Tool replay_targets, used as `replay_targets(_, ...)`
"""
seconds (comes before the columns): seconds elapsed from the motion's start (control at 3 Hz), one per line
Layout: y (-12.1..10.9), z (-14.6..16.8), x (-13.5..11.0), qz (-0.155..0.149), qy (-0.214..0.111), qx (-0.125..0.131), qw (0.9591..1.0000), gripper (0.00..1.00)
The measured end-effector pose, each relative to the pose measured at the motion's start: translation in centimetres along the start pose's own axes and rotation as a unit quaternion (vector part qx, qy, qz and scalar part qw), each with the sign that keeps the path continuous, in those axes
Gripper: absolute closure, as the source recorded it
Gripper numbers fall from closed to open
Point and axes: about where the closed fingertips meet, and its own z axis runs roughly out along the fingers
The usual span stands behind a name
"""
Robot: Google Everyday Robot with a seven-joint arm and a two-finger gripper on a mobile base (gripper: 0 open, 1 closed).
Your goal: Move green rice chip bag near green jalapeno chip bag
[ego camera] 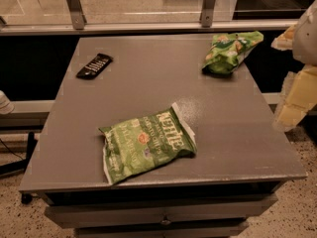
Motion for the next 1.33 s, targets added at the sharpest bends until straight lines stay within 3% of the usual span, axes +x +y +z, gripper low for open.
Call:
replay_targets(0.33, 0.0, 0.0, 0.0, 0.000, 0.000, 0.000, 1.0000, 0.00)
replay_targets(0.67, -2.4, 1.4, 0.0, 0.002, -0.020, 0.024, 0.9995, 0.00)
replay_targets(1.0, -8.0, 6.4, 0.0, 0.015, -0.088, 0.052, 0.9947, 0.00)
replay_targets(1.33, -13.3, 10.1, -2.1, 0.019, -0.154, 0.095, 0.9834, 0.00)
